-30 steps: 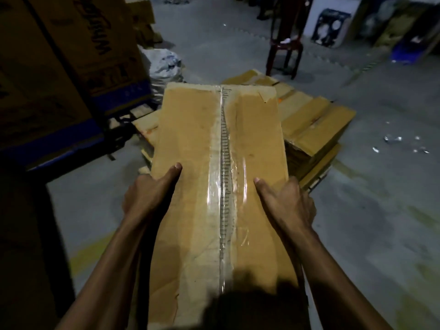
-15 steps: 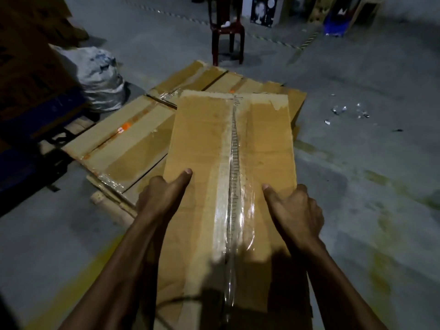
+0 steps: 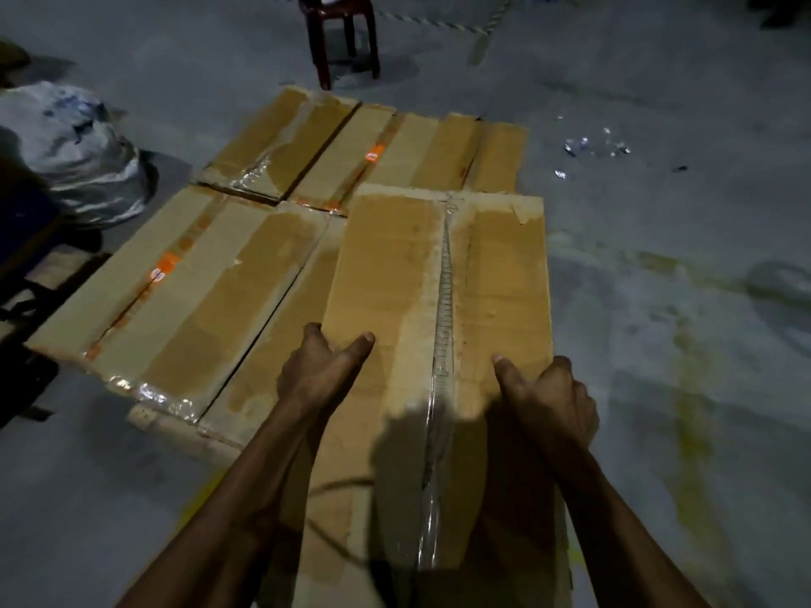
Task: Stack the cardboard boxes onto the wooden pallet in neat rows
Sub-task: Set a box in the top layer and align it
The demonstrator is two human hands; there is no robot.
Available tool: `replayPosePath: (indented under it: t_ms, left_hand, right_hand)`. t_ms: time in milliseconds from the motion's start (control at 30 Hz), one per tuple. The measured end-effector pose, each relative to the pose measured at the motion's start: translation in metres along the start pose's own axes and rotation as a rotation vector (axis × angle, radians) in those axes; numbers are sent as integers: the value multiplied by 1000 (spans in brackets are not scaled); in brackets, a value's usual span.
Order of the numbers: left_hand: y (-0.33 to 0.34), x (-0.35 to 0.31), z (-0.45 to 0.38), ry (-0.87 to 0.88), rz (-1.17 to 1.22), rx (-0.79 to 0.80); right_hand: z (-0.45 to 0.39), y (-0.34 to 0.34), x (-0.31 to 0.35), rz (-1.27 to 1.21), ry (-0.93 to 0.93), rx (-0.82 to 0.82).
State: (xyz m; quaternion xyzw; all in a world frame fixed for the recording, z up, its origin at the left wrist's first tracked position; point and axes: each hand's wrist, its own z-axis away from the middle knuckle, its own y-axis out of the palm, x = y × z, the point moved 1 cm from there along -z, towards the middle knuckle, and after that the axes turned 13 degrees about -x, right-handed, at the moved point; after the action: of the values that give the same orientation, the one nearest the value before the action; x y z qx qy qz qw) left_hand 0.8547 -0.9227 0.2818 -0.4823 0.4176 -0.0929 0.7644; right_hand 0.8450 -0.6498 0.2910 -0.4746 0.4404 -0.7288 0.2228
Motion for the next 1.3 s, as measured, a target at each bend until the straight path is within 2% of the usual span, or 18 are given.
replayPosePath:
  t_ms: [267,467,700,833,933,1033,1300]
  left_hand:
    - [23,27,-43,99,23,195]
    - [47,55,-50,78,105,319]
    - [67,78,-59,54,141,361]
    - [84,96,-85,91,186,301]
    - [101,109,-111,135,131,288]
    - [100,94,-119,188,26,288]
    - [128,80,-149,247,-38,281]
  right_hand:
    - [30,44,-1,79,157,-115]
    - [42,73,-13,129,237,-86]
    - [35,120,-22,137,334,-20]
    - [26,142,-17,93,354,8]
    - [20,156,-12,54,362,21]
    - [10,165,-9,40,371,15]
    - [-27,184,-9,42,344,-41]
